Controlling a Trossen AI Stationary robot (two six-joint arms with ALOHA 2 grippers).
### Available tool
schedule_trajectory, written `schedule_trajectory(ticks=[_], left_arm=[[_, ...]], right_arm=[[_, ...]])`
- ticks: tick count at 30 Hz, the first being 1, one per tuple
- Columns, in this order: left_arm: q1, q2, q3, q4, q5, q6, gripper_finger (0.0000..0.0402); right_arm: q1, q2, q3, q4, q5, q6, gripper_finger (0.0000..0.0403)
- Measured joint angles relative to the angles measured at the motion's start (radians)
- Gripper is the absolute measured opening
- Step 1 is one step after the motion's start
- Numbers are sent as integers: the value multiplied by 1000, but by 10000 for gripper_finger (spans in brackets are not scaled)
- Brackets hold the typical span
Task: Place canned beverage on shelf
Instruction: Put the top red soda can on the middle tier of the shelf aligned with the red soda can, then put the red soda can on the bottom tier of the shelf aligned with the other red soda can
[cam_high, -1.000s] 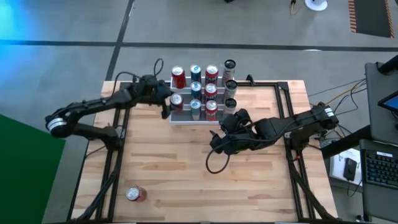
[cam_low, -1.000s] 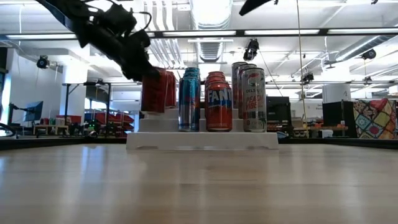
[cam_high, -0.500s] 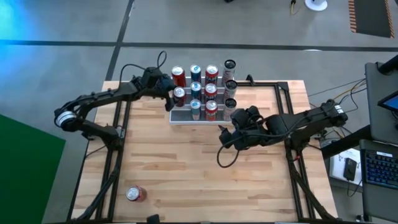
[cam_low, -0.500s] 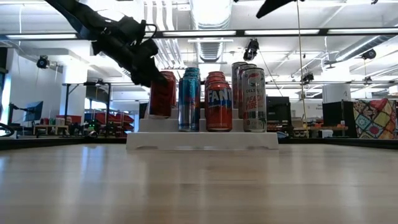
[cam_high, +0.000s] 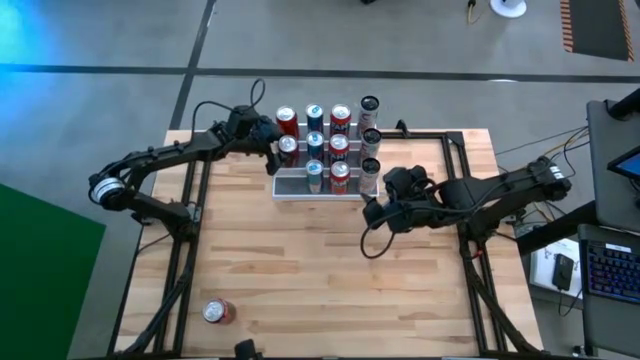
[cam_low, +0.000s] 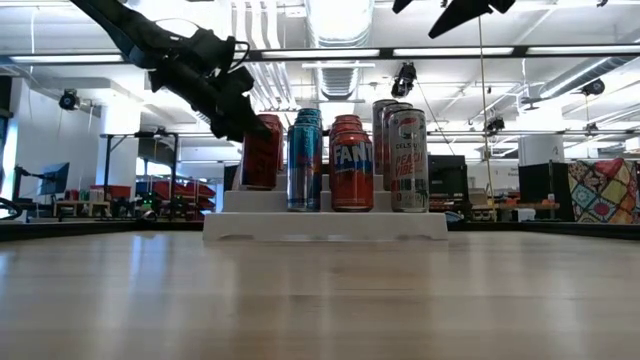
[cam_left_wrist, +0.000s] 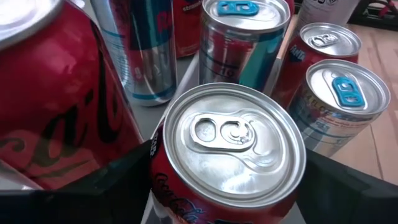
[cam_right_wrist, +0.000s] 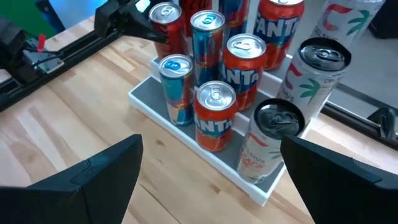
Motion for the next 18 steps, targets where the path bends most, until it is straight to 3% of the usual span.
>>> schedule_trajectory(ticks=[18], left_arm=[[11, -30, -3, -1, 2, -65, 372]], right_arm=[[-26, -15, -26, 23, -8, -14, 370]])
